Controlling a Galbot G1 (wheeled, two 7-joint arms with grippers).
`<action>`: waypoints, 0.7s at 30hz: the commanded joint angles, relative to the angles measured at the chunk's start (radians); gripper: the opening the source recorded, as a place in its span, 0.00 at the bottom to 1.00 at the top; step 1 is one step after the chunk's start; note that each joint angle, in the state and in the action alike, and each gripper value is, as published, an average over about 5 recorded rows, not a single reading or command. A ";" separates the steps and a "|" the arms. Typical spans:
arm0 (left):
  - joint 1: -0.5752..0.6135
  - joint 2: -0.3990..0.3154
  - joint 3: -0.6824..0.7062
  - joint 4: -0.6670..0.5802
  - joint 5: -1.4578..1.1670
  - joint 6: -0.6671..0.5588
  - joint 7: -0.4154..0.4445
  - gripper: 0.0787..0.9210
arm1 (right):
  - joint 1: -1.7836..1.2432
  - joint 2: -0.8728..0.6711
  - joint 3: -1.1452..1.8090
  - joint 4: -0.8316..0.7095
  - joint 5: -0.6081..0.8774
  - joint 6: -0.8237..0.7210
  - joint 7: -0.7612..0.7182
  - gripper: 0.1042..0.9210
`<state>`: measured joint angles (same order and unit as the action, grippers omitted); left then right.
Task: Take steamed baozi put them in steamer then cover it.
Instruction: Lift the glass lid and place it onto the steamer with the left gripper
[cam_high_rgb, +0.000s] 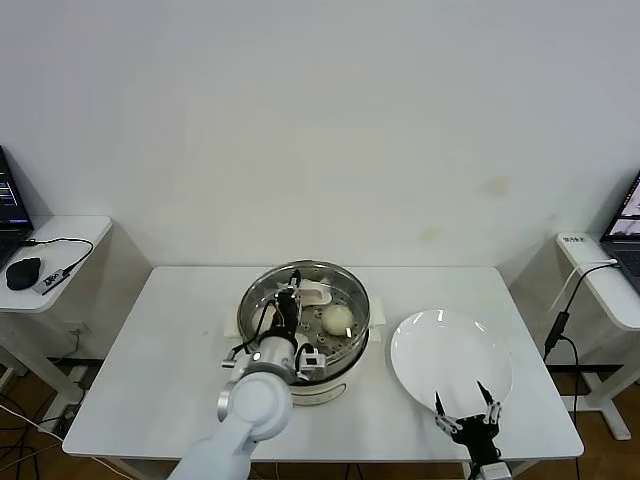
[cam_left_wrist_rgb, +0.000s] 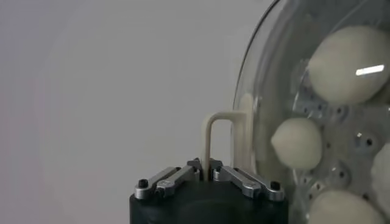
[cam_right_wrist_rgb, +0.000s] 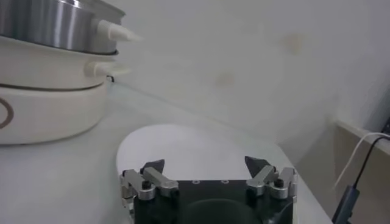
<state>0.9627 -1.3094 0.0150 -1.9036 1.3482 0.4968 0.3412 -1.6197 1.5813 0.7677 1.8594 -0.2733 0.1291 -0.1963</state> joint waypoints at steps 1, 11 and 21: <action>0.001 -0.048 0.017 0.028 0.034 0.001 0.009 0.08 | 0.000 0.000 -0.003 -0.003 -0.004 0.001 -0.001 0.88; 0.019 -0.052 0.000 0.034 0.043 -0.009 0.001 0.08 | -0.003 -0.001 -0.008 -0.005 -0.005 0.006 -0.003 0.88; 0.013 -0.050 -0.018 0.042 0.055 -0.019 -0.008 0.08 | -0.004 -0.001 -0.013 -0.007 -0.007 0.008 -0.004 0.88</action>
<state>0.9772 -1.3516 0.0000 -1.8669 1.3955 0.4798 0.3355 -1.6233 1.5806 0.7558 1.8517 -0.2795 0.1369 -0.2002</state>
